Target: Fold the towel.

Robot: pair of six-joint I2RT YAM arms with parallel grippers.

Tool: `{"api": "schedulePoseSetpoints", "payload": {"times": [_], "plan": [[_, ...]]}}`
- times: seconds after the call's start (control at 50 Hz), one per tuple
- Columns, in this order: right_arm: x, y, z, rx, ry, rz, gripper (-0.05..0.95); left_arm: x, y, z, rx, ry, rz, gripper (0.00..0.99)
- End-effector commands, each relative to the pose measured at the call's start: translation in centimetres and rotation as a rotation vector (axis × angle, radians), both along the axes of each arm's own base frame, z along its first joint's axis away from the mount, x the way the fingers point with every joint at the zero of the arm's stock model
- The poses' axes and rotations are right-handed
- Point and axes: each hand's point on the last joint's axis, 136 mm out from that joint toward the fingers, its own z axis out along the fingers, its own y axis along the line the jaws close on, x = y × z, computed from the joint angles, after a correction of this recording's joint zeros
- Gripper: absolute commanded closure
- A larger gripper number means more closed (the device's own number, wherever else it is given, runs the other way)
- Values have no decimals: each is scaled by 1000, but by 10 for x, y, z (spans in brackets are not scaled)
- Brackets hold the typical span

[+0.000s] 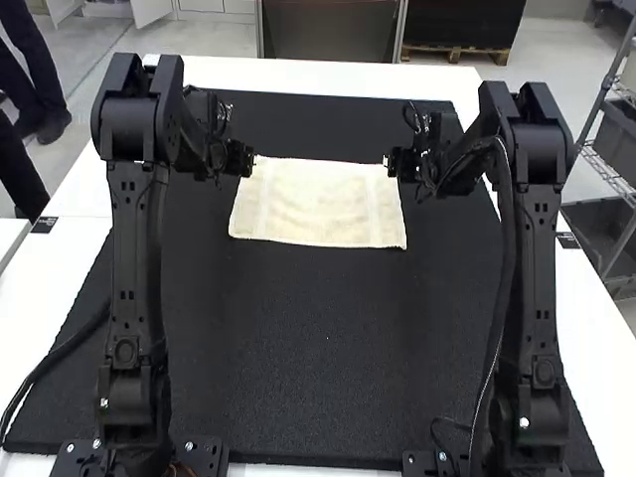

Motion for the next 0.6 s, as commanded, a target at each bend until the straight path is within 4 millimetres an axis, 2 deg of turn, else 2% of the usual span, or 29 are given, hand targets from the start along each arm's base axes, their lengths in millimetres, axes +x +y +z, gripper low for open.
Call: {"api": "schedulePoseSetpoints", "payload": {"times": [0.0, 0.32, 0.58], "plan": [[5, 8, 6, 13, -19, 19, -7, 12, -2, 15, -7, -41, -8, 62], [4, 14, -4, 10, -4, 29, -7, 19, -4, 6, -7, -34, -10, 62], [9, 14, -5, 10, -5, 29, -7, 27, -9, 4, -6, -41, -19, 66]]}}
